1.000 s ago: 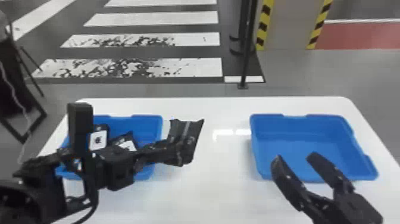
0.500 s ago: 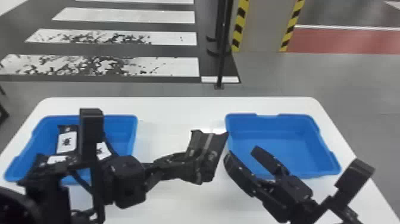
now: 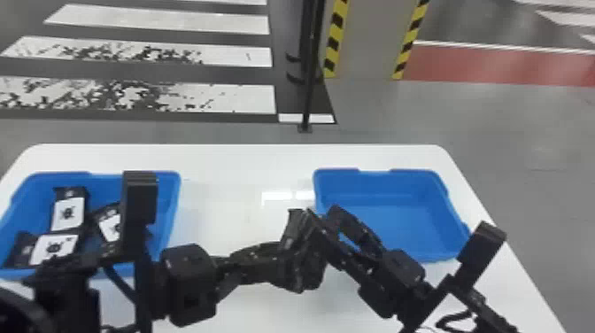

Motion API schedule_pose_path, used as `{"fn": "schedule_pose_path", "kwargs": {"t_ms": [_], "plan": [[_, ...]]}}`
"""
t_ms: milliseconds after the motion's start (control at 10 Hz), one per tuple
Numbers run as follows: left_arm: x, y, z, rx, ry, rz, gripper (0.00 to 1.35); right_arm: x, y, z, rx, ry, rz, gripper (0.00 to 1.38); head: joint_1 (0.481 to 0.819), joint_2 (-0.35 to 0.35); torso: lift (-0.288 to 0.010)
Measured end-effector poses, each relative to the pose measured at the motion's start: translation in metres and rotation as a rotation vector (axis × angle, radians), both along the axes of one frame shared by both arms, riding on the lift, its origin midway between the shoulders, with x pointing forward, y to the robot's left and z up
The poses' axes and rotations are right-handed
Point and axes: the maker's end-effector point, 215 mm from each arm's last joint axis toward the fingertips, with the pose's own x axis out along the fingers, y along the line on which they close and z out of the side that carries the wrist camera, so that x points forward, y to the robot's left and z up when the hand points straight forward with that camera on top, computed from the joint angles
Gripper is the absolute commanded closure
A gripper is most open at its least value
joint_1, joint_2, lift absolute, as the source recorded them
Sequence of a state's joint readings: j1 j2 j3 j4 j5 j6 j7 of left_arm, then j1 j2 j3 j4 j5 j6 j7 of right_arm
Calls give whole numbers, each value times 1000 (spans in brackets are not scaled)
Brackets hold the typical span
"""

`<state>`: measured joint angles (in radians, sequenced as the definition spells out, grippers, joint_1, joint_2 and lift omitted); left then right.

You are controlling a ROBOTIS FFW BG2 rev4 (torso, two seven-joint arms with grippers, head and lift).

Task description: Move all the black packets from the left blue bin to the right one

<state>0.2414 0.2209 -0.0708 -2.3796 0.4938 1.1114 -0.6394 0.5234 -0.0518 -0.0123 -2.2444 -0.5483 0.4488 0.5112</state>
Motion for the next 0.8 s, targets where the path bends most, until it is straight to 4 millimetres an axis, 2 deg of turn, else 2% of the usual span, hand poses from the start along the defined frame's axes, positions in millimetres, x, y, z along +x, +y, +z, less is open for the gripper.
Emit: {"fn": "schedule_pose_path", "kwargs": {"t_ms": [100, 400, 500, 600, 700, 800], "plan": [[1, 0, 1, -2, -4, 1, 1210, -2, 4, -3, 15, 15, 12, 1303, 695, -102, -140], [2, 1, 3, -8, -9, 6, 1207, -1, 2, 4, 24, -7, 6, 1279, 695, -103, -140], [5, 4, 4, -11, -16, 19, 1023, -2, 4, 4, 29, -8, 12, 1279, 695, -97, -140], [12, 10, 6, -19, -28, 63, 469, -3, 6, 2, 34, 2, 23, 1279, 695, -84, -140], [18, 23, 8, -35, -34, 122, 110, -2, 6, 1, 34, 4, 27, 1279, 695, -62, -140], [21, 35, 7, -40, -38, 164, 96, 4, 5, -2, 28, 4, 29, 1279, 695, -51, -140]]}}
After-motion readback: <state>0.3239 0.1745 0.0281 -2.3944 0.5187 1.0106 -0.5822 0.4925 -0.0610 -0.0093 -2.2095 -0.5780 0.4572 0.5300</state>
